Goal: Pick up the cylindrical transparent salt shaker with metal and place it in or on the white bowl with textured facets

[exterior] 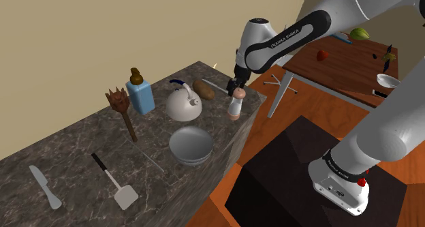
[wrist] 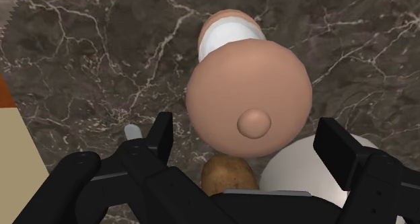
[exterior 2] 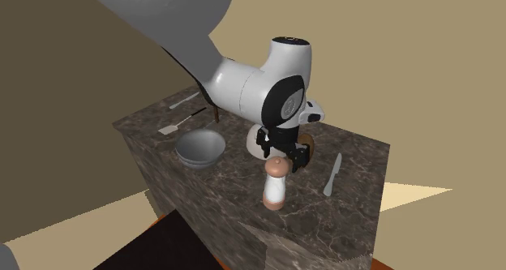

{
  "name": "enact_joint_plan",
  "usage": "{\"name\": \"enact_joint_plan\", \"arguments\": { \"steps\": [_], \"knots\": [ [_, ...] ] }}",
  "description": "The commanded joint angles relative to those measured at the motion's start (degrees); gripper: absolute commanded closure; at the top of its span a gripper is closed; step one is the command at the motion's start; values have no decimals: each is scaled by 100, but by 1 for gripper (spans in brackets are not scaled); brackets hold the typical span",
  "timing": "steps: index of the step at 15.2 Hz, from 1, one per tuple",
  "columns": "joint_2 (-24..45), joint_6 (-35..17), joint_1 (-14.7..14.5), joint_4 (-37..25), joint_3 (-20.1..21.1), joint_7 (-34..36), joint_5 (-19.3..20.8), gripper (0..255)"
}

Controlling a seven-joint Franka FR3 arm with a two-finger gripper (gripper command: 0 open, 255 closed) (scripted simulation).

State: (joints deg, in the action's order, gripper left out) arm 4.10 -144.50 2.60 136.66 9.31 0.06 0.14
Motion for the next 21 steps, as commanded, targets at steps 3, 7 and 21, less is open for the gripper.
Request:
{"name": "enact_joint_plan", "arguments": {
  "steps": [3,7,21],
  "knots": [
    [0,-1,0,1,0,0,0,255],
    [1,2,-1,-3,1,3,1,255],
    [-613,862,7,-256,6,-98,-145,255]
  ]
}}
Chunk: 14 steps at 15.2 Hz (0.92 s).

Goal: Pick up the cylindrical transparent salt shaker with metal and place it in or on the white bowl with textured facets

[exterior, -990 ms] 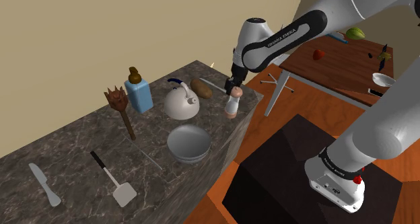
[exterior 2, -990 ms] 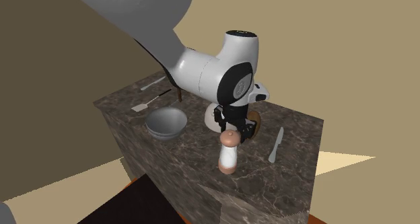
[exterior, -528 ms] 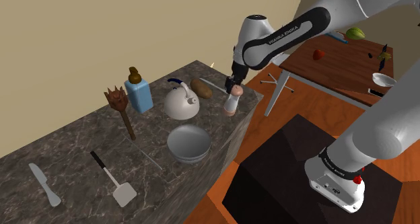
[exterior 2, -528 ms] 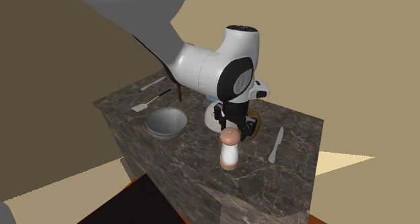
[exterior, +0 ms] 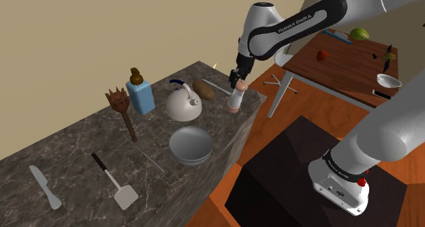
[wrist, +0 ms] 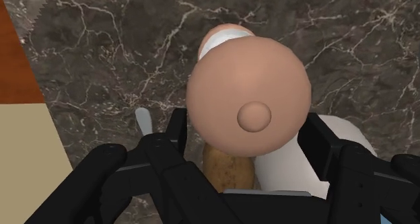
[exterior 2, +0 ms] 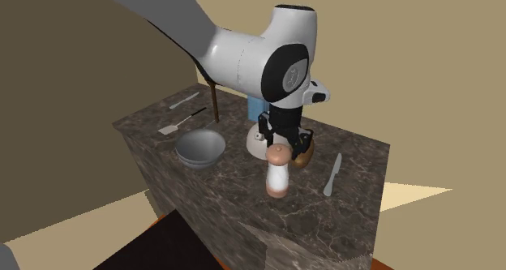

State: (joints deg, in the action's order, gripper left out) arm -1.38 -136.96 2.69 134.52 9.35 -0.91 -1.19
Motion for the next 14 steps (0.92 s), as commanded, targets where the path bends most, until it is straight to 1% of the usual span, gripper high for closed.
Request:
{"name": "enact_joint_plan", "arguments": {
  "steps": [1,14],
  "knots": [
    [-113,186,-2,-73,1,-8,-21,255],
    [-627,1209,-1,-587,-25,-62,-101,255]
  ]
}}
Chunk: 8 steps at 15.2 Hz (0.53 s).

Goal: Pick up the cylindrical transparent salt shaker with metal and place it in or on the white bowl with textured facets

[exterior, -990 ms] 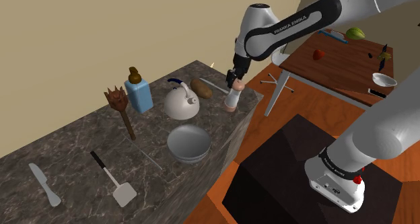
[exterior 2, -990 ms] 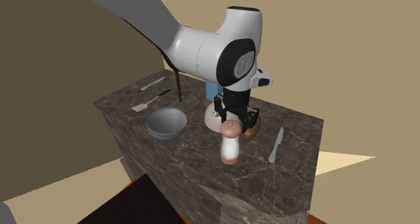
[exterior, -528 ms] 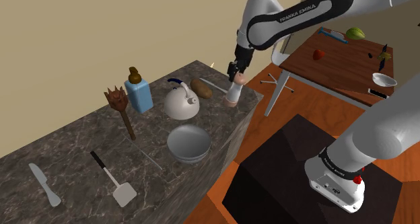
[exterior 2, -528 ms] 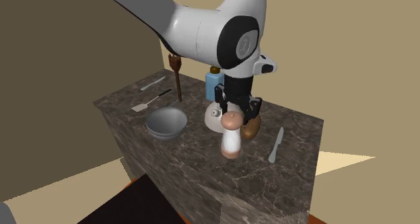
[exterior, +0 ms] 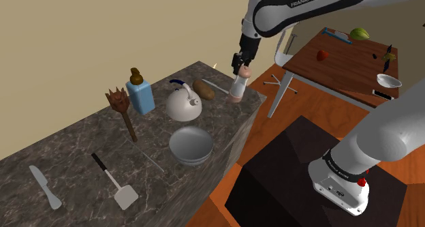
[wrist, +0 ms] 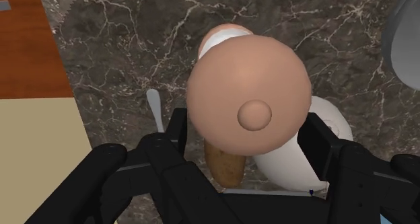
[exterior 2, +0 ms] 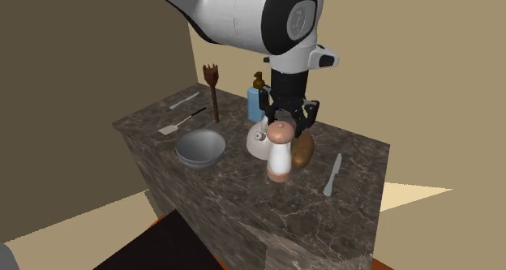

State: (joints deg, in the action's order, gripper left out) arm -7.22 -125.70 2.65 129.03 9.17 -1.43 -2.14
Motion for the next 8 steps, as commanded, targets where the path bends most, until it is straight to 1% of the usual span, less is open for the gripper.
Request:
{"name": "enact_joint_plan", "arguments": {
  "steps": [1,8],
  "knots": [
    [-74,162,3,-87,-9,-12,-10,255],
    [-241,663,6,-422,-24,-24,-27,255]
  ]
}}
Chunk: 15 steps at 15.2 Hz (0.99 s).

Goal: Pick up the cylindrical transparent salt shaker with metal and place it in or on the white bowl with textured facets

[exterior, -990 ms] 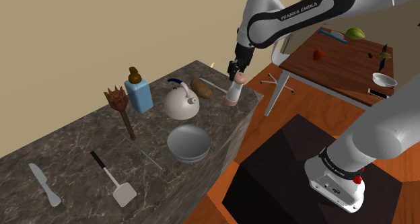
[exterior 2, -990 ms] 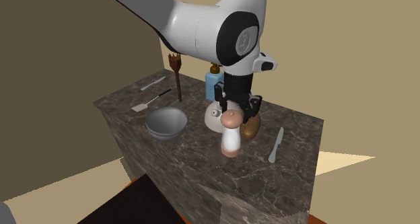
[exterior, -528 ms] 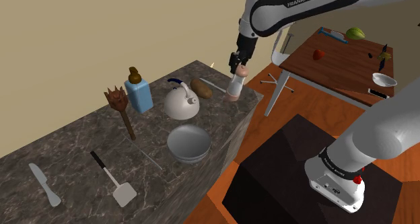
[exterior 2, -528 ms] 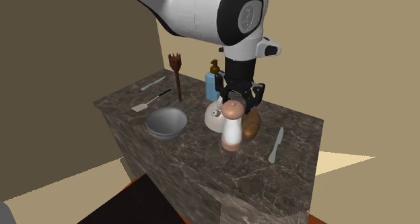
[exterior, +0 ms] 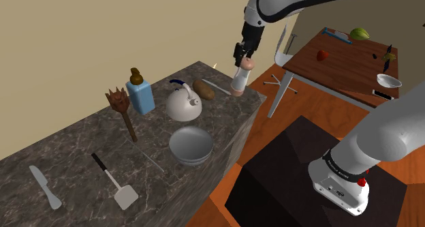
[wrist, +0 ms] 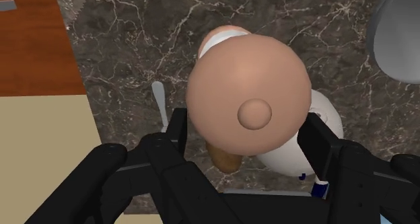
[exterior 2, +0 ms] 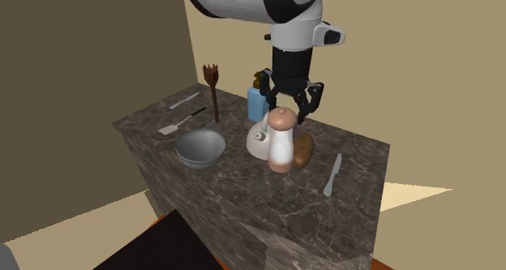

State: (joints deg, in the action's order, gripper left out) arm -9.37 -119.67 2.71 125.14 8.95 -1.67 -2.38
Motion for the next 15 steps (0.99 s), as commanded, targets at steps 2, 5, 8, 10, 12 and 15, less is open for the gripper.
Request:
{"name": "enact_joint_plan", "arguments": {
  "steps": [2,5,8,10,12,15],
  "knots": [
    [-69,136,-121,-73,161,275,-19,255],
    [-92,256,-296,-181,408,692,-38,255],
    [-62,382,-465,-347,659,1115,-43,255],
    [-10,469,-575,-491,828,1401,-35,255],
    [66,559,-684,-660,995,1691,-15,255],
    [229,701,-848,-963,1245,2135,43,255]
  ]
}}
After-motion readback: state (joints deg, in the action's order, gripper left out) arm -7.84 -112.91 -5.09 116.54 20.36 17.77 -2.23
